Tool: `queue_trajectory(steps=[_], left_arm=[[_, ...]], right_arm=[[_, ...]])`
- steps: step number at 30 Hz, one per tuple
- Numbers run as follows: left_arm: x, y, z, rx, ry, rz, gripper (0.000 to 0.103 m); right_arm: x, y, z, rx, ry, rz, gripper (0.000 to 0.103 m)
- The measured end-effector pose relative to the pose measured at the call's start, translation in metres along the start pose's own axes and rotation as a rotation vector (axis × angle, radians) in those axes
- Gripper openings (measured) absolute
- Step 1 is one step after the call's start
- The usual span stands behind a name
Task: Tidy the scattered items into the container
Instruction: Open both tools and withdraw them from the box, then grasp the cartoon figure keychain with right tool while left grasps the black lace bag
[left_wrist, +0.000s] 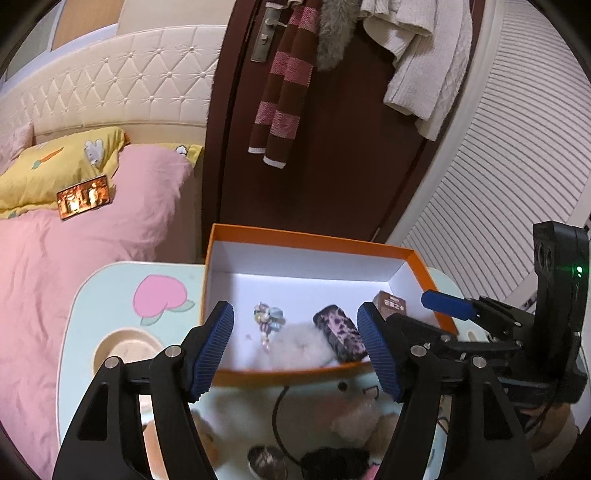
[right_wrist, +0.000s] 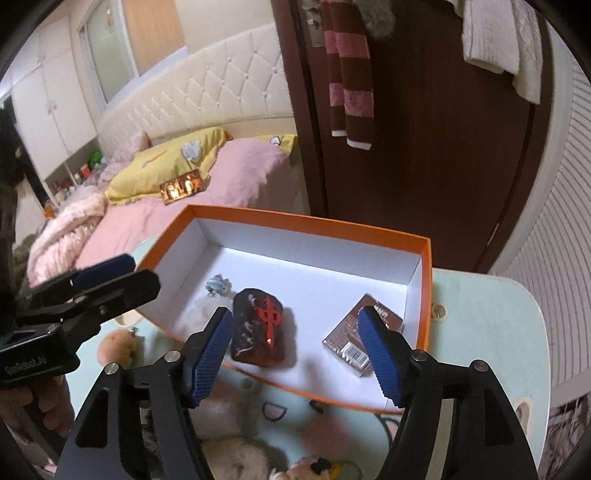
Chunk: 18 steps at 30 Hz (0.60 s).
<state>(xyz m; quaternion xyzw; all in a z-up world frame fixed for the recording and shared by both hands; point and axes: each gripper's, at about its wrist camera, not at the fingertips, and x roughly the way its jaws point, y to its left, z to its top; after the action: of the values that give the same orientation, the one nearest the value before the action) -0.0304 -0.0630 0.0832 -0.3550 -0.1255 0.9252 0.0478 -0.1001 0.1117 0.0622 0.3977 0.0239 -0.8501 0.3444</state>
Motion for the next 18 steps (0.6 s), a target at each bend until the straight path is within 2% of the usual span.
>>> queue_trajectory(steps=[7,13,16,18], left_arm=[[-0.037,0.008,-0.022,0.008,-0.008,0.055,0.070],[-0.059,0.017,-0.065,-0.003,0.042,0.101,0.070],[-0.075,0.016,-0.088,-0.049,0.029,0.057,0.070],[-0.079,0.012,-0.102,-0.057,0.059,0.014,0.070]], right_arm=[[-0.038,0.006,-0.014,-0.007,-0.042,-0.013,0.070],[-0.053,0.011,-0.054,-0.023,0.008,-0.043,0.071],[-0.057,0.010,-0.076,-0.015,0.053,-0.053,0.071],[-0.060,0.010,-0.088,-0.010,0.079,-0.047,0.071]])
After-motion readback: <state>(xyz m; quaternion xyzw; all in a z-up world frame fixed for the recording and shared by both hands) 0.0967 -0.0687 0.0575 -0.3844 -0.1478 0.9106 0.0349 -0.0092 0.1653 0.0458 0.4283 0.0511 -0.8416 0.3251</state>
